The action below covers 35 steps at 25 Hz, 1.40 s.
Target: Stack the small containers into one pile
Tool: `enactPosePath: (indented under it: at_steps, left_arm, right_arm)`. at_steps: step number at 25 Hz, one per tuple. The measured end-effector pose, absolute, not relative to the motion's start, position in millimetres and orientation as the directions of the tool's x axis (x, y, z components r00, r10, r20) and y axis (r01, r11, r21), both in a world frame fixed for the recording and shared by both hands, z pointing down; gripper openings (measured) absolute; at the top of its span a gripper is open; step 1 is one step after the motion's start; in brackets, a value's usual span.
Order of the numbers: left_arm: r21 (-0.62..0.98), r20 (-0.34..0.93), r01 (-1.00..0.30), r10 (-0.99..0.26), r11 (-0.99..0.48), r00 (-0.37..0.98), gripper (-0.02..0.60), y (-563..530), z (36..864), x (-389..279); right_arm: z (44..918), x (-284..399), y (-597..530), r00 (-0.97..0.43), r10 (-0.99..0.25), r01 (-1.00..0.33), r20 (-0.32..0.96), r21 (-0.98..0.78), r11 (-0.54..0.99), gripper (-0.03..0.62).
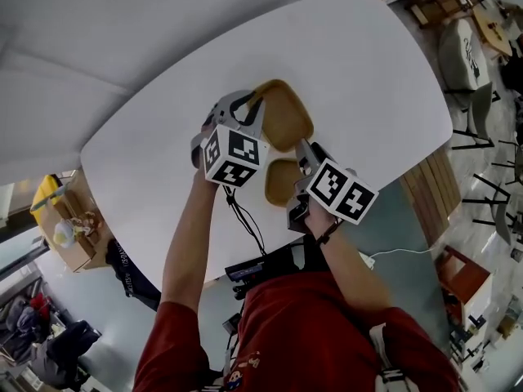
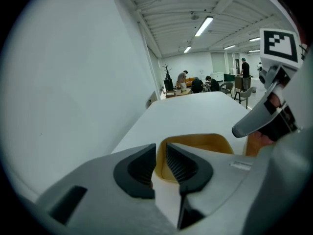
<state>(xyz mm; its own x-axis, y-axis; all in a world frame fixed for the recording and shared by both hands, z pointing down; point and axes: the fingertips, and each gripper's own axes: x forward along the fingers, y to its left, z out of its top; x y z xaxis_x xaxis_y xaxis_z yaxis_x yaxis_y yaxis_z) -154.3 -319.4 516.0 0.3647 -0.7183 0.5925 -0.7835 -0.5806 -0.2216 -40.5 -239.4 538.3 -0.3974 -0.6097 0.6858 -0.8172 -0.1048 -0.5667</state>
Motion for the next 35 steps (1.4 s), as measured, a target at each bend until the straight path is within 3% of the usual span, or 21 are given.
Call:
enactPosePath:
  at_steps: [5, 14, 17, 21, 35]
  left_arm:
    - [-0.165, 0.670, -0.756, -0.635, -0.633, 0.385, 0.114, -335, 546, -154]
    - [-0.187, 0.757, -0.664, -0.537, -0.724, 0.372, 0.127, -349, 583, -147]
    - [-0.175, 0.769, -0.662, -0.522, -0.728, 0.370, 0.127, -349, 590, -146]
    - [-0.195, 0.772, -0.664, -0.531, -0.722, 0.350, 0.120, -353, 592, -149]
    - [-0.183, 0.793, -0.712, -0.530, -0.677, 0.301, 0.055, -346, 595, -168]
  right_arm:
    - [552, -44, -245, -0.396, -0.565, -0.806, 0.724, -0.568, -0.163, 0.161]
    - [579, -49, -245, -0.413, -0.468, -0.773, 0.781, -0.572, -0.274, 0.175]
    - [582, -48, -244, -0.406, -0.452, -0.778, 0.795, -0.559, -0.285, 0.145]
    - [588, -46, -242, -0.385, -0.428, -0.800, 0.817, -0.527, -0.286, 0.058]
    - [583, -46, -248, -0.375, -0.439, -0.816, 0.817, -0.515, -0.261, 0.031]
